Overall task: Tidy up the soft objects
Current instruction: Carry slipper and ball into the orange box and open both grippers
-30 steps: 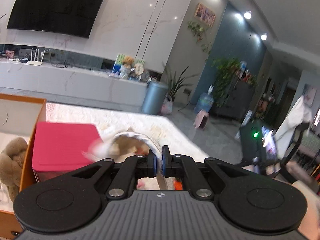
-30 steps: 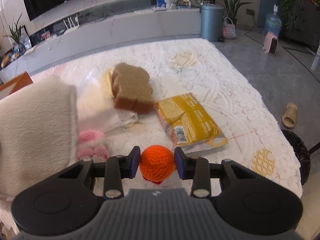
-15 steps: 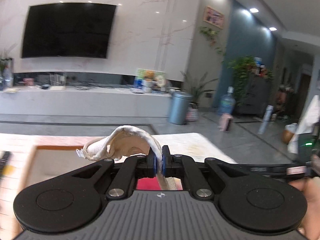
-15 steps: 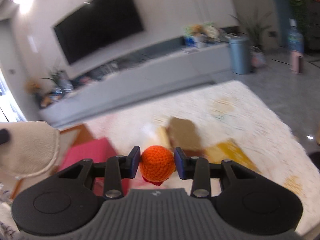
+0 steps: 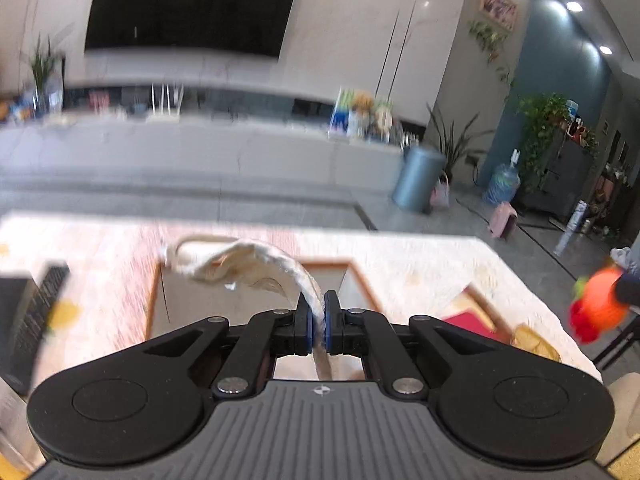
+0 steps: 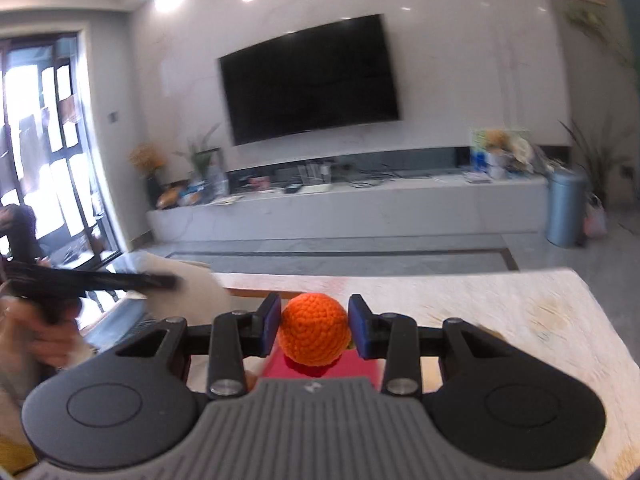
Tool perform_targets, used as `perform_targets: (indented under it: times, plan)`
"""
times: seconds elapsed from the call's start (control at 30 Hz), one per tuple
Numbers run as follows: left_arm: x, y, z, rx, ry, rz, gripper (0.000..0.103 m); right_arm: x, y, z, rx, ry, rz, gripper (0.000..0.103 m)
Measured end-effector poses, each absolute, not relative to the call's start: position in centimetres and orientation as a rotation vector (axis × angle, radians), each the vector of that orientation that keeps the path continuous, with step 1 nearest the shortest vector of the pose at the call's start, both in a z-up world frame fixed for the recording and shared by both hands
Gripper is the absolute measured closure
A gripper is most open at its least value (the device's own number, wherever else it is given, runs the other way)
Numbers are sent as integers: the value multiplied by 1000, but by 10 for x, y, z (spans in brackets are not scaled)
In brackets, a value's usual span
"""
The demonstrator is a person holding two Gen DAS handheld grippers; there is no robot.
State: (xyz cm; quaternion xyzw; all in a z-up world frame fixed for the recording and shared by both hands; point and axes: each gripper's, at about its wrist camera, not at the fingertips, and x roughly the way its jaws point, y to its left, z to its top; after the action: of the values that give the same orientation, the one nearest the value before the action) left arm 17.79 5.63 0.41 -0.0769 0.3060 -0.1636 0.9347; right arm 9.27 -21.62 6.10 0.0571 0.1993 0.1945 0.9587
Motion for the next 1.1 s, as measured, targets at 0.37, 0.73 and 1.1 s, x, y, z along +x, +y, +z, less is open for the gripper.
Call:
perform_targets:
  times: [0.37, 0.73, 1.1]
  plan:
    - [208, 105, -52, -240, 954, -301, 89, 156, -92, 34, -51, 577, 465, 66]
    - [167, 131, 1, -118, 818, -200, 43, 133, -66, 16, -138, 838, 566, 66]
    - [165, 136, 6, -127, 754, -170, 40, 127, -37, -19, -252, 944, 559, 66]
